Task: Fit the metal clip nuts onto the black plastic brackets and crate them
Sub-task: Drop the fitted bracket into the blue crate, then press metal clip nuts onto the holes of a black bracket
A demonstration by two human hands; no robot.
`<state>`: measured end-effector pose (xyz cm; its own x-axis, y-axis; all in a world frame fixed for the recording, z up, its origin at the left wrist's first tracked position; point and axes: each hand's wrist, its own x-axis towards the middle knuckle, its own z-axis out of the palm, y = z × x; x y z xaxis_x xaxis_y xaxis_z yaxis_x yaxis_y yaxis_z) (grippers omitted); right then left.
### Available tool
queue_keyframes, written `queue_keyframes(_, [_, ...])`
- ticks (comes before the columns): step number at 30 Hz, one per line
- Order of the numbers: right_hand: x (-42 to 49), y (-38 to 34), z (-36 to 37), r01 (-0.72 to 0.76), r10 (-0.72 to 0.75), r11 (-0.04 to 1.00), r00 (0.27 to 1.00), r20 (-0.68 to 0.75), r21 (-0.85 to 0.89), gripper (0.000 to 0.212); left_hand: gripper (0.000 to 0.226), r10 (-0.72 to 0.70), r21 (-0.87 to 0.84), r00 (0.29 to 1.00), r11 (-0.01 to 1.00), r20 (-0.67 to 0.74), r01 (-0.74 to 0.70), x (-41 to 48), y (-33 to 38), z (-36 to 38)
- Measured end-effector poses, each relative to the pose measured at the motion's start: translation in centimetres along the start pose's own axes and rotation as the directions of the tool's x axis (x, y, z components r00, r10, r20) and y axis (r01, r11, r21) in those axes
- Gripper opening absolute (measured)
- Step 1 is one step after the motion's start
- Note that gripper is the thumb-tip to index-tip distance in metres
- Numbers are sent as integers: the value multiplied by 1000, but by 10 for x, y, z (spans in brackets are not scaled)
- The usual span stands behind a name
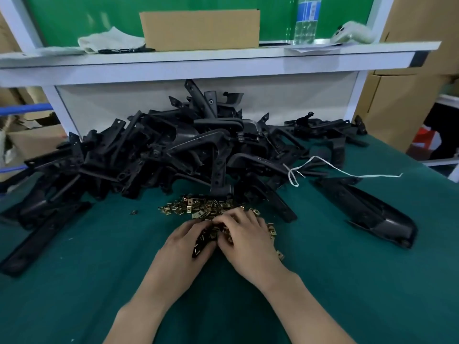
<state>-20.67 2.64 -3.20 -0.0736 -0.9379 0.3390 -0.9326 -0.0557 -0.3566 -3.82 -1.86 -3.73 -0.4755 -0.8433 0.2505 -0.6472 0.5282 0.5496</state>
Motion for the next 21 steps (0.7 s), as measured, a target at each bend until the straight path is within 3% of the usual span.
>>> queue_keyframes(5, [3,2,-10,-46,59,991,993,-103,123,33,44,18,-22,1000,1000,-10,-18,1,-3,-1])
queue_keyframes(9, [6,30,-26,-273,271,961,918,-291,36,40,45,25,-35,1000,999,-3,-26,-1,-2,-2])
queue_keyframes(13, [5,52,-31,-509,517,856,839,-167,95,55,35,61,4,998,998,-26,-61,-3,-1,-4])
queue_keyframes(16, [5,54,-27,-520,518,853,840,-162,29,52,31,83,24,995,996,-53,-82,-4,-1,-5])
queue_keyframes(21, [5,52,-28,-502,502,862,828,-249,71,46,28,90,23,993,996,-72,-89,-4,0,-6])
